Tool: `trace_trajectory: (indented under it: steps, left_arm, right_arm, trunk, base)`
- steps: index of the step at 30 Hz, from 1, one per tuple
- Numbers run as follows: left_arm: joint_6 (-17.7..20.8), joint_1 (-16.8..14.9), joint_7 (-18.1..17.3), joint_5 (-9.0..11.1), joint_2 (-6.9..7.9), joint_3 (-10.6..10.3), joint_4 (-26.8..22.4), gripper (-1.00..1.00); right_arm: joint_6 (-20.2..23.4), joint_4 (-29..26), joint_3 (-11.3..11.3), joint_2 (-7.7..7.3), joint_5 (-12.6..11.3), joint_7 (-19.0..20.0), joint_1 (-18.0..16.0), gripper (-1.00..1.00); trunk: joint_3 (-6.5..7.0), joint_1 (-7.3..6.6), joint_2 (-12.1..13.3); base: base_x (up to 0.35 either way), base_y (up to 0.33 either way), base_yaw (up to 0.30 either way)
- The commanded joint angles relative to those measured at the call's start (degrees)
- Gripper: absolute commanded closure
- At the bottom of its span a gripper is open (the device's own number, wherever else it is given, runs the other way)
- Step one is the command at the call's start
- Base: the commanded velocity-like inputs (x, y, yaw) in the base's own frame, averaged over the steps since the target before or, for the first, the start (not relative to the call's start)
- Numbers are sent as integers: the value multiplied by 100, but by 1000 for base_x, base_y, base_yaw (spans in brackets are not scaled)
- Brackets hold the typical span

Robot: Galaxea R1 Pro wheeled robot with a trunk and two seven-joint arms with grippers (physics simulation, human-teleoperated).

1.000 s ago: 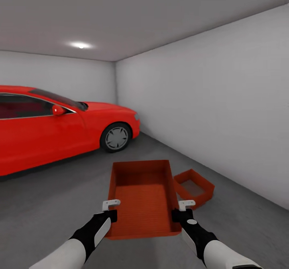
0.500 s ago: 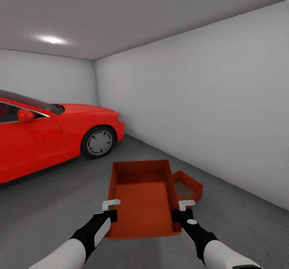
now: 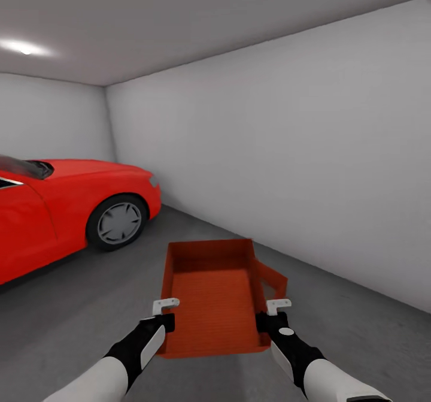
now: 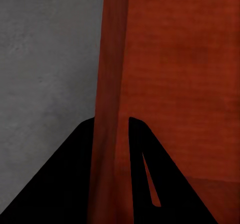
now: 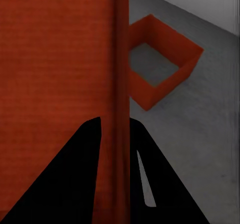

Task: Move the two storage containers from the living room to the garage. In the garage, place one container on the floor and stack the other container on top of it (either order is fine).

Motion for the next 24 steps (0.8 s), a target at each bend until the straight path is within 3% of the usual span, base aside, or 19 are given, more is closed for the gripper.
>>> trace_trajectory:
  steps: [1,10,24]
  left_arm:
    - [-50,-6,103,-160,399,376,-31,100]
    - [-50,-6,103,-160,400,376,-31,100]
    - [-50,-6,103,-160,399,376,-39,100]
  right_arm:
    - [-17,18,-124,-13,22,-263,-5,100]
    - [-17,18,-124,-13,22,-259,-5,100]
    - [-4,18,-124,-13,24,-246,-5,100]
  trunk:
    - [-9,5,-7]
    - [-9,5,-7]
    - [-9,5,-7]
  base:
    - [322,172,-284]
    - [322,173,-252]
    - [321,177,-15]
